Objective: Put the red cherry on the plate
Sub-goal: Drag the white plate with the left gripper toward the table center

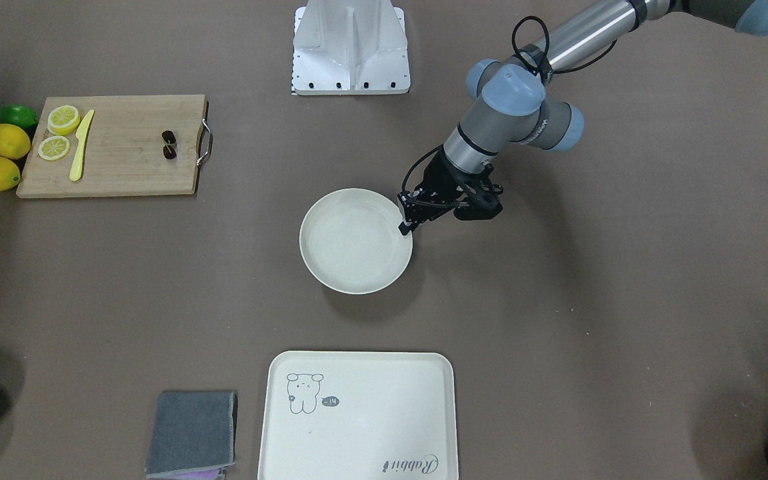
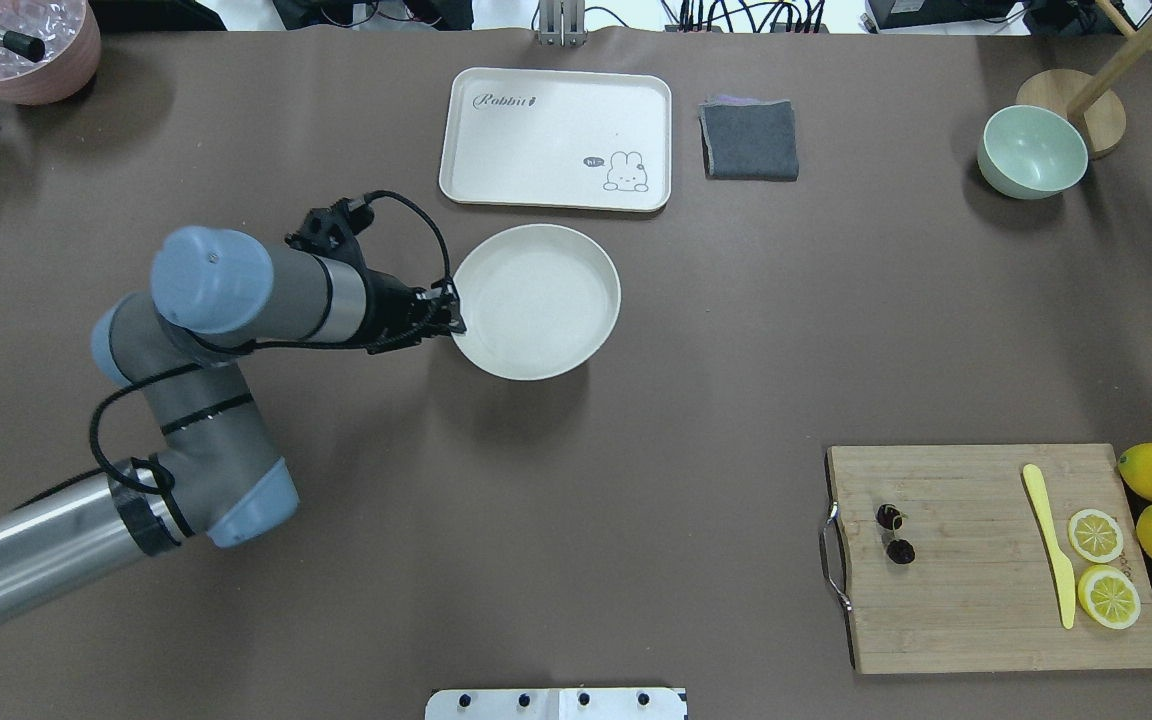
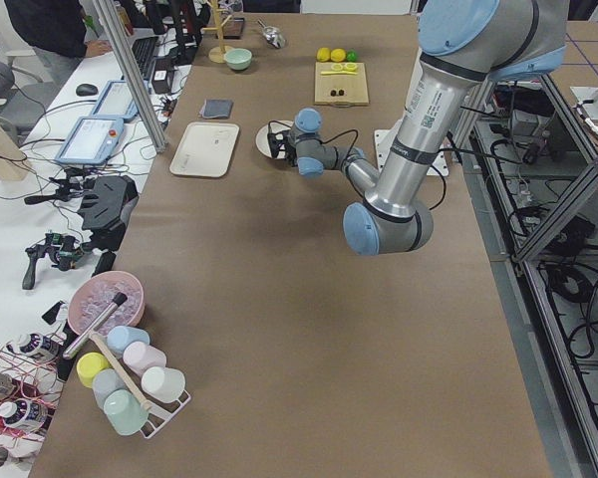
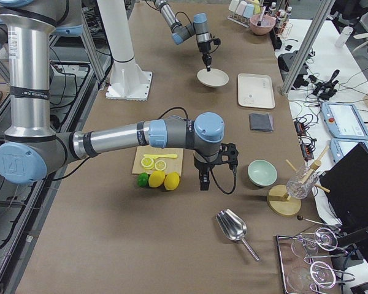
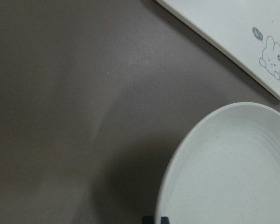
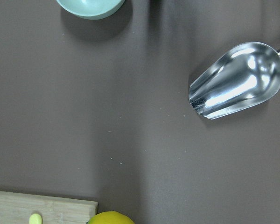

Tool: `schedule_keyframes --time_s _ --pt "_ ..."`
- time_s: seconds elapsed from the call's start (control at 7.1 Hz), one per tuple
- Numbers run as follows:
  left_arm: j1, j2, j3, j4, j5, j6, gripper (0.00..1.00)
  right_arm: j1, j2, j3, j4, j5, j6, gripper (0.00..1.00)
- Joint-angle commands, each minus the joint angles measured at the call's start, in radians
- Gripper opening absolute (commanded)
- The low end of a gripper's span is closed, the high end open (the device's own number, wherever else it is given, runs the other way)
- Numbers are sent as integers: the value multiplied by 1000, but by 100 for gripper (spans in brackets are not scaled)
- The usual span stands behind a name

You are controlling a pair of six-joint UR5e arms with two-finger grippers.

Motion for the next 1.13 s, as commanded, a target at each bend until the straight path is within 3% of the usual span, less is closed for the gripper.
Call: schedule_keyframes --time_s 0.0,0.14,0.28,0.42,0.7,0.99 --pt "25 -9 -4 39 26 4 0 0 33 9 0 11 53 100" --pt "23 -4 -6 39 21 9 0 -49 53 58 -2 8 192 100" --pt "20 0 -16 41 18 47 28 -134 60 123 3 2 344 100" --pt "19 -1 -30 76 18 76 97 -206 65 165 67 -1 505 100" --pt "9 13 -101 143 15 80 98 -375 10 184 335 -17 821 100" --pt "-46 19 -150 220 23 232 98 -646 -95 207 629 -217 1113 100"
